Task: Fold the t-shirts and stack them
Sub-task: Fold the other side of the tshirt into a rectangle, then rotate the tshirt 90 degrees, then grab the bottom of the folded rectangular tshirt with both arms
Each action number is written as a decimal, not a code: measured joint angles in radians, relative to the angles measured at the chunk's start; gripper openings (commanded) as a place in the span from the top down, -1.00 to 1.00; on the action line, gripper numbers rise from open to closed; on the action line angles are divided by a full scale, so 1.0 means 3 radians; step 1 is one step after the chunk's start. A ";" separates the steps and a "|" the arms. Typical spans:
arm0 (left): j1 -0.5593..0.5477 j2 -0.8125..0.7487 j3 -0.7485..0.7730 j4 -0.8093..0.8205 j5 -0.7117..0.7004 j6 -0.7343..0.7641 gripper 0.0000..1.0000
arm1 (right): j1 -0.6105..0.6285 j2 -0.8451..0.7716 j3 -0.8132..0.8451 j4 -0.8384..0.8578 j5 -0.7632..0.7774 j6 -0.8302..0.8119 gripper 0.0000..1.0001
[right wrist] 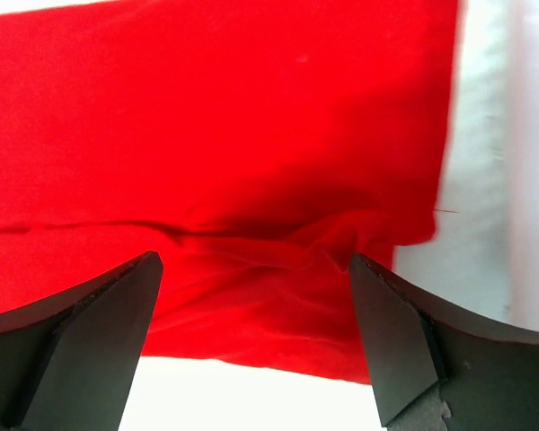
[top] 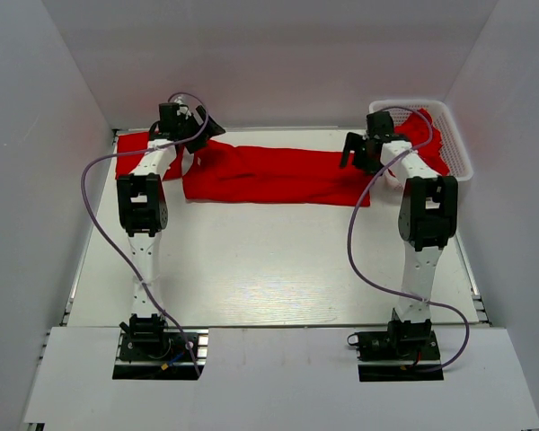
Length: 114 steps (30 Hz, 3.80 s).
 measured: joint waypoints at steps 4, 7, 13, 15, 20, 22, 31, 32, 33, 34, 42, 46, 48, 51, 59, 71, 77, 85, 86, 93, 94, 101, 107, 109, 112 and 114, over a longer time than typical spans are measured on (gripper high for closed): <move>0.0000 -0.0018 0.0020 0.0011 0.0011 0.0043 -1.00 | -0.0010 -0.0024 -0.0062 0.0055 -0.0300 -0.0079 -0.81; -0.0001 -0.0048 0.0020 -0.0067 0.0008 0.0118 -1.00 | -0.0004 -0.0062 -0.0111 0.0090 -0.0534 -0.0161 -0.81; -0.0041 -0.0313 -0.0257 -0.0225 -0.0018 0.0333 -1.00 | 0.0107 -0.0158 -0.0235 0.0202 -0.0701 -0.0296 -0.81; -0.0060 -0.0445 -0.0469 -0.0230 0.0005 0.0367 -1.00 | 0.0150 -0.0165 -0.0253 0.0219 -0.0665 -0.0323 -0.81; -0.0132 -0.0573 -0.0936 -0.0231 0.0052 0.0401 -1.00 | 0.0228 -0.0167 -0.0340 0.0212 -0.0605 -0.0332 -0.81; -0.0150 -0.0571 -0.1083 -0.0271 0.0056 0.0398 -1.00 | 0.0217 -0.0154 -0.0340 0.0210 -0.0598 -0.0314 -0.81; -0.0160 -0.0479 -0.0961 -0.0357 0.0056 0.0376 -1.00 | 0.0167 -0.0052 -0.0609 0.0350 -0.0409 -0.0146 -0.81; -0.0168 -0.0423 -0.0876 -0.0359 0.0053 0.0361 -1.00 | 0.0168 -0.0168 -0.0835 0.0474 -0.0406 -0.0144 -0.81; -0.0169 -0.0361 -0.0790 -0.0348 0.0057 0.0348 -1.00 | 0.0169 -0.0305 -0.1043 0.0543 -0.0407 -0.0140 -0.81; -0.0173 -0.0277 -0.0674 -0.0338 0.0070 0.0328 -1.00 | 0.0177 -0.0453 -0.1255 0.0581 -0.0425 -0.0131 -0.81; -0.0397 0.0668 0.0587 0.0197 0.0249 -0.0001 -1.00 | 0.0725 -0.1748 -0.2954 0.0816 -0.1114 -0.0173 -0.81; -0.0612 0.0881 0.0710 0.0727 0.0267 -0.0200 -1.00 | 0.1330 -0.1962 -0.3230 0.0809 -0.1610 -0.0277 -0.81; -0.0746 0.0954 0.0732 0.0931 0.0220 -0.0257 -1.00 | 0.1555 -0.1953 -0.3253 0.0821 -0.1874 -0.0357 -0.81; -0.0919 0.0996 0.0739 0.1120 0.0103 -0.0303 -1.00 | 0.1893 -0.1836 -0.3229 0.0894 -0.2229 -0.0483 -0.81; -0.1127 0.1095 0.0744 0.1460 -0.0247 -0.0436 -1.00 | 0.2342 -0.1270 -0.2879 0.1420 -0.2795 -0.0631 -0.81; -0.1110 0.1094 0.0787 0.1427 -0.0754 -0.0449 -1.00 | 0.2393 -0.1848 -0.2631 0.1385 -0.2377 -0.0519 -0.81; -0.1047 0.0841 0.0764 0.0910 -0.0688 -0.0214 -1.00 | 0.2351 -0.2542 -0.2635 0.1058 -0.1364 -0.0231 -0.81; -0.0984 -0.0657 0.0374 -0.0159 -0.0511 0.0476 -1.00 | 0.2023 -0.3145 -0.3146 0.0423 -0.0282 0.0443 -0.81; -0.0991 -0.0899 0.0298 -0.0264 -0.0523 0.0571 -1.00 | 0.1979 -0.3176 -0.3226 0.0346 -0.0184 0.0516 -0.81; -0.1169 -0.2822 -0.1991 -0.0472 -0.0554 0.0668 -1.00 | 0.1736 -0.3550 -0.3585 -0.0084 0.0193 0.0824 -0.81; -0.1221 -0.3039 -0.2450 -0.0488 -0.0554 0.0614 -1.00 | 0.1704 -0.3611 -0.3635 -0.0099 0.0202 0.0849 -0.81; -0.1877 -0.3686 -0.4732 -0.0655 -0.0605 -0.0122 -0.75 | 0.1567 -0.3651 -0.3857 -0.0212 0.0107 0.0861 -0.81; -0.2499 -0.4147 -0.4964 -0.0492 -0.0668 -0.0579 -0.62 | 0.1539 -0.3663 -0.3979 -0.0150 -0.0179 0.0805 -0.81; -0.2644 -0.4032 -0.4935 -0.0379 -0.0687 -0.0647 -0.55 | 0.1531 -0.3665 -0.4041 -0.0139 -0.0257 0.0799 -0.81; -0.2797 -0.3662 -0.4808 -0.0317 -0.0744 -0.0715 -0.41 | 0.1521 -0.3686 -0.4130 -0.0123 -0.0351 0.0788 -0.81; -0.2852 -0.3478 -0.4732 -0.0343 -0.0791 -0.0739 -0.37 | 0.1518 -0.3724 -0.4184 -0.0108 -0.0394 0.0787 -0.81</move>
